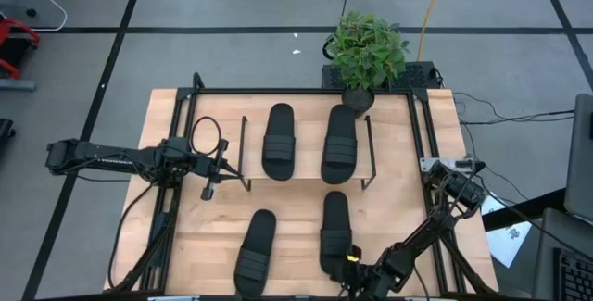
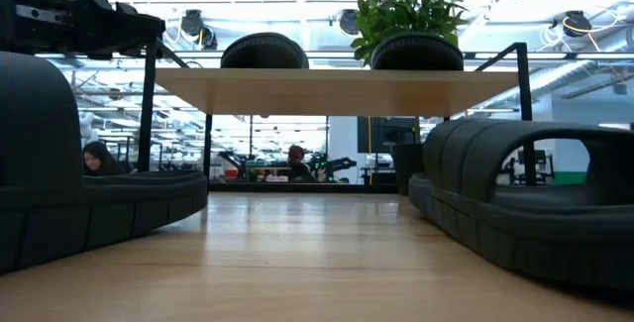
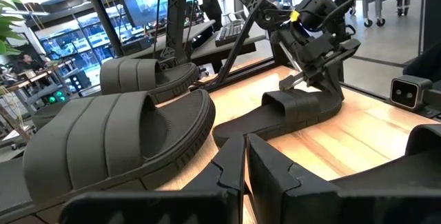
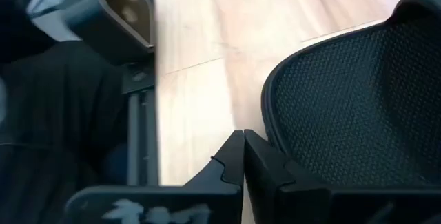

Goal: Pick and place slides into the shelf
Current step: Put the right black slide under the shelf

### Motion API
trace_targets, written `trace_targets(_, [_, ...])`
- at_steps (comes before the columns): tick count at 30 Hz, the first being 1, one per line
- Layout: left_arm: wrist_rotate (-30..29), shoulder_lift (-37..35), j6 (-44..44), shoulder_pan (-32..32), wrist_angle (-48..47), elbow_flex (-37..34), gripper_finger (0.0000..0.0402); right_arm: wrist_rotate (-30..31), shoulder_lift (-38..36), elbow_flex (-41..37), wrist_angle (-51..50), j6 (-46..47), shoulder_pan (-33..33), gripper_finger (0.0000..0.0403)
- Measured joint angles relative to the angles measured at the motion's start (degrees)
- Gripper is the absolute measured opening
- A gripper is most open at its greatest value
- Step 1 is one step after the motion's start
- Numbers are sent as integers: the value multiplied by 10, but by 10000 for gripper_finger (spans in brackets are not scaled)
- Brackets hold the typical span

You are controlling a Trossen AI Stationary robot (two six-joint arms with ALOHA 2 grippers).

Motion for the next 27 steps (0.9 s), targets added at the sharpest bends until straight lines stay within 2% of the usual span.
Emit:
trace_targets(23, [0, 0, -2, 0, -2, 0, 26, -19, -5, 1, -59, -37, -52, 0])
trace_targets(27, [0, 0, -3, 0, -2, 0, 26, 11, -18, 0, -119, -9, -56, 0])
